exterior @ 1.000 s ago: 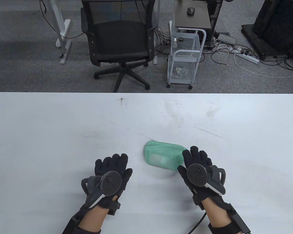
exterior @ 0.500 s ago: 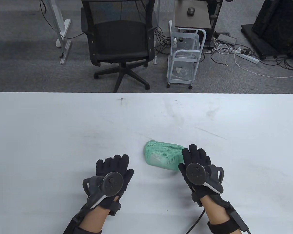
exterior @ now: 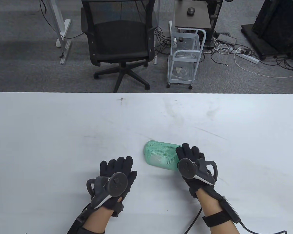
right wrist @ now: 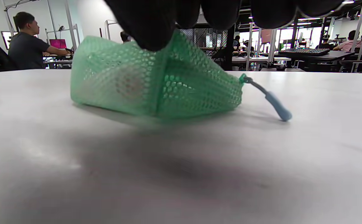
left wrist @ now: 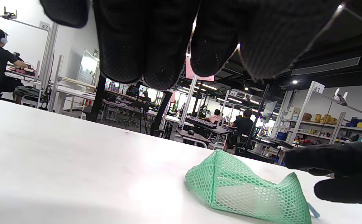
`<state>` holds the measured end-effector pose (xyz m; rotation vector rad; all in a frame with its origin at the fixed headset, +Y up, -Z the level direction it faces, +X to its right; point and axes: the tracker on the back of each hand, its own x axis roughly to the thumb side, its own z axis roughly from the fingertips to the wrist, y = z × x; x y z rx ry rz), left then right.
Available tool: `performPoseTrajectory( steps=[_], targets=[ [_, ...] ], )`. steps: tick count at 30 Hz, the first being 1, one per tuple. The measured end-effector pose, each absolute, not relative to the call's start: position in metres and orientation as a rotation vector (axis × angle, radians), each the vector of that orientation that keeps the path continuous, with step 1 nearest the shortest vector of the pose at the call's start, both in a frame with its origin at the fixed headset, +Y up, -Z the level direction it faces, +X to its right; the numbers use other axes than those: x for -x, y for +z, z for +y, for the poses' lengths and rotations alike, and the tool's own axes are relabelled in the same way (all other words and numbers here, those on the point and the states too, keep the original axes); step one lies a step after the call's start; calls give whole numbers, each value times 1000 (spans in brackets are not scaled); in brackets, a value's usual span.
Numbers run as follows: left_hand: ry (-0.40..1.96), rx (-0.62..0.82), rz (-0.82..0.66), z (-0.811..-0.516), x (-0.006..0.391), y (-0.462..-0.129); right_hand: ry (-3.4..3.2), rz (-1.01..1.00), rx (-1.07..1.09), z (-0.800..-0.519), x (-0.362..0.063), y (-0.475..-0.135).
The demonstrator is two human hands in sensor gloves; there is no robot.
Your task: Take cleansing milk out of the toiletry bag
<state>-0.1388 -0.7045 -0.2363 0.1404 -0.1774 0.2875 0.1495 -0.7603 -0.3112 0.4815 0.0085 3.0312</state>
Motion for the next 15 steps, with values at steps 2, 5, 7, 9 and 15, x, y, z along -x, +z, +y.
performPoseTrajectory(
  steps=[2, 5, 7, 9, 15],
  targets=[
    [288, -136, -176, -704, 139, -236, 3064, 22, -498, -763, -146, -311],
    [291, -134, -175, -704, 139, -236, 3069, 11, -511, -765, -144, -311],
    [290, -134, -174, -704, 139, -236, 3073, 7, -502, -765, -144, -310],
    [291, -132, -174, -704, 139, -237, 3068, -26, -494, -764, -145, -310],
    [291, -129, -173, -704, 139, -237, 3087, -78, -506, -764, -143, -309]
  ],
)
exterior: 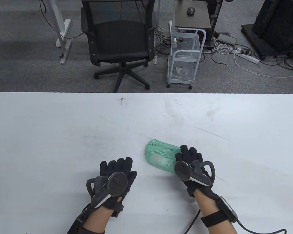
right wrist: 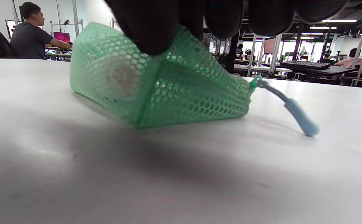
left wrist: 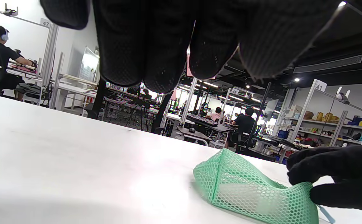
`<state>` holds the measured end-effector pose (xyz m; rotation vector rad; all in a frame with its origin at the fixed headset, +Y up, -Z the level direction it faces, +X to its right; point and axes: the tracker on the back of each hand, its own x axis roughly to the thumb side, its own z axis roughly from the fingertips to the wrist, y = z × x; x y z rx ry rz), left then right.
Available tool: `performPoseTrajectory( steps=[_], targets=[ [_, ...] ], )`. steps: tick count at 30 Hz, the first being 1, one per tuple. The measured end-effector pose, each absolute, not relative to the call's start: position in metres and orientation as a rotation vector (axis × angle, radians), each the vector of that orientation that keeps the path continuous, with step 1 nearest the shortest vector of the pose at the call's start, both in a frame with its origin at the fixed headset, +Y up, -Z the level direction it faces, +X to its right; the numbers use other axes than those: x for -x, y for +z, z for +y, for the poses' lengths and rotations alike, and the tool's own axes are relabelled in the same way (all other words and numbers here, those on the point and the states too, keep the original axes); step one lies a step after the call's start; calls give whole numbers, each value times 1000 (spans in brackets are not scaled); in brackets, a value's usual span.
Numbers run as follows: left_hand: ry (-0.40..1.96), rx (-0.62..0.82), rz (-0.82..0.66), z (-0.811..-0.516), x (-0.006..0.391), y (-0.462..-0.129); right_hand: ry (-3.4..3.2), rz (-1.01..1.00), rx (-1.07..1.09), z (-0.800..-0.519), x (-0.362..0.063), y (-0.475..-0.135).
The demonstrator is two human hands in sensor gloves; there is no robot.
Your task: Take cleansing milk out of the toiletry bag
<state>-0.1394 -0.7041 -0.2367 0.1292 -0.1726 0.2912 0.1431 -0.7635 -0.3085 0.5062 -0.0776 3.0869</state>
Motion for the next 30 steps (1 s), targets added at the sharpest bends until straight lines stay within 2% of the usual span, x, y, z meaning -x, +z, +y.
performPoseTrajectory(
  steps=[8, 20, 30],
  targets=[
    [299, -116, -166, -705, 141, -238, 3090, -172, -559, -761, -140, -305],
    [310, -97, -168, -707, 146, -240, 2955, -490, -775, -740, -137, -288],
    [303, -35, -243, -715, 136, -242, 2834, -580, -931, -721, -134, -267]
  ],
)
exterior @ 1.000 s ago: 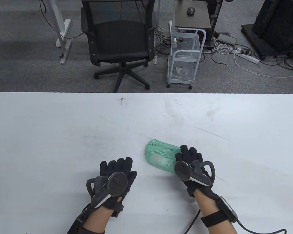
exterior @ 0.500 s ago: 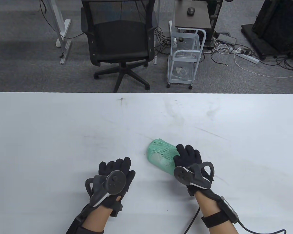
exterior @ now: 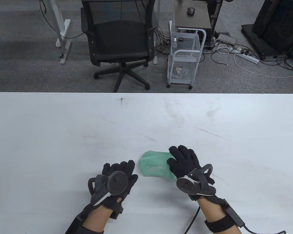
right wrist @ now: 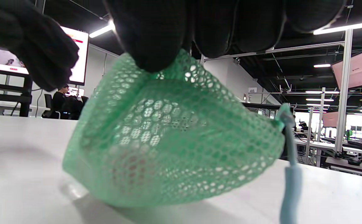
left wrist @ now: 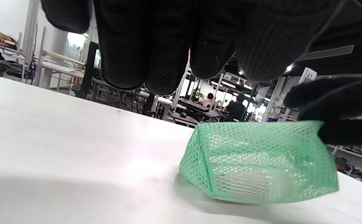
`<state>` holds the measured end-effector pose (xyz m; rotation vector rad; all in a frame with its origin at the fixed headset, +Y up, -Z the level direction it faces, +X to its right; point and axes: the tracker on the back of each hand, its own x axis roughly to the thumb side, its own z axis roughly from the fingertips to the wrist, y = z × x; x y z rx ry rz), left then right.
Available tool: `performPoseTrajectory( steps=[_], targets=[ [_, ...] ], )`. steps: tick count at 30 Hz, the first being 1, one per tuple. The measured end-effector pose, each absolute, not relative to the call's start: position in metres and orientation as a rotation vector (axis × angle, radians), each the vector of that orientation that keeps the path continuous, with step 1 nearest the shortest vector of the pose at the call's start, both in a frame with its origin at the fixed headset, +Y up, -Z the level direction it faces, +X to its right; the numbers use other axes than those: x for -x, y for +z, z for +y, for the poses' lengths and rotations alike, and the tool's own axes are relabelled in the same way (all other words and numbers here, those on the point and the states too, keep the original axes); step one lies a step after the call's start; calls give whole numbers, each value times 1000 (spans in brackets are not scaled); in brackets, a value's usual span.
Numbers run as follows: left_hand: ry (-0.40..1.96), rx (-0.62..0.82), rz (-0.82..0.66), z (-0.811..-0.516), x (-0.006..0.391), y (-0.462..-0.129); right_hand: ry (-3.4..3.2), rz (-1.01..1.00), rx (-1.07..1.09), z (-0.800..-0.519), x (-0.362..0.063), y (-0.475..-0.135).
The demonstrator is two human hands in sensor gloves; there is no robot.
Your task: Take cleansing milk out of the toiletry bag
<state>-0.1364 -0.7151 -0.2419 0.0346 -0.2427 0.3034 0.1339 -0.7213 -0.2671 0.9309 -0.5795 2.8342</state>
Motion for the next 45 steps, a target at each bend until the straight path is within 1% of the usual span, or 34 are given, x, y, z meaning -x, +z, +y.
performPoseTrajectory(
  steps=[4, 10, 16, 22, 30, 33, 36, 40, 45],
  targets=[
    [270, 1, -267, -722, 132, -244, 2780, -568, -954, -717, -135, -261],
    [194, 70, -294, -736, 122, -248, 2691, -485, -1020, -714, -133, -257],
    [187, 79, -302, -738, 120, -248, 2675, -427, -1054, -717, -130, -256],
    [130, 96, -292, -745, 116, -250, 2685, -359, -1055, -718, -130, -257],
    [102, 73, -302, -747, 112, -250, 2701, -217, -1035, -721, -130, -261],
    [94, 82, -303, -747, 112, -250, 2704, -105, -1019, -723, -130, -263],
    [89, 86, -304, -747, 111, -250, 2682, 2, -984, -725, -132, -266],
    [75, 77, -312, -747, 109, -249, 2638, 30, -917, -726, -138, -270],
    [68, 78, -321, -748, 107, -248, 2587, 19, -674, -732, -151, -279]
  ],
)
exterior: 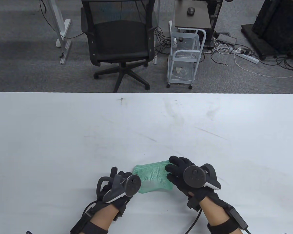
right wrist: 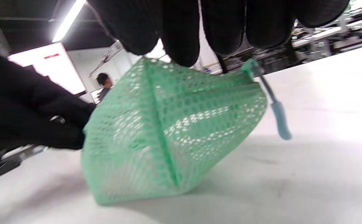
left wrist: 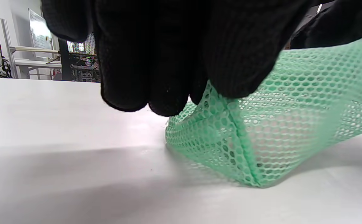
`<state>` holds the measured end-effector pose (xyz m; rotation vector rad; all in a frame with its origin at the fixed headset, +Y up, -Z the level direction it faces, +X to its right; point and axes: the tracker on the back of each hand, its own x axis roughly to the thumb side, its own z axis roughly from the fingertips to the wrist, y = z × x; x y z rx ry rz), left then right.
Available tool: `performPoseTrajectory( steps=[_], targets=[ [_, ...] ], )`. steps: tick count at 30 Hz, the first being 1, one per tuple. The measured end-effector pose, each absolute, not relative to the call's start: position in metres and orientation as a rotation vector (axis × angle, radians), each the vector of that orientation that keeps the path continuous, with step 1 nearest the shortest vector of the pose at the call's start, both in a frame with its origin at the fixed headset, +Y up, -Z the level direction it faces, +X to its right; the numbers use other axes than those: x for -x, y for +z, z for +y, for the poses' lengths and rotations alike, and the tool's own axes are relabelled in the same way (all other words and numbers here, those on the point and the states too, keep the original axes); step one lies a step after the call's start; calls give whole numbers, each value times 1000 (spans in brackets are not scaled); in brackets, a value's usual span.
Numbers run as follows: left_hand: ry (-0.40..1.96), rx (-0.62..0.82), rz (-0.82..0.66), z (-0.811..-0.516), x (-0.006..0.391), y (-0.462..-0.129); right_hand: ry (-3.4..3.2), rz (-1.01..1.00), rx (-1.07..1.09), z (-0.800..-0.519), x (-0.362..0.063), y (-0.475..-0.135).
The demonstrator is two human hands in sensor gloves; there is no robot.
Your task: Take cleansing milk out of the toiletry bag
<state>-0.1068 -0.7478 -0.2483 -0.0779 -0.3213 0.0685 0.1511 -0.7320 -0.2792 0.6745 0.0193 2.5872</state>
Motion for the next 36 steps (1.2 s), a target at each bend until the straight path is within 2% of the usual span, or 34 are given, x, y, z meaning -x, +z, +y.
performPoseTrajectory(
  steps=[4, 11, 18, 36],
  targets=[
    [59, 72, -327, -748, 106, -248, 2593, 10, -441, -741, -166, -291],
    [44, 60, -333, -749, 103, -247, 2510, 174, -249, -760, -182, -310],
    [39, 54, -343, -749, 101, -246, 2499, 316, -272, -772, -173, -313],
    [33, 37, -330, -749, 101, -246, 2519, 197, -317, -771, -156, -309]
  ],
)
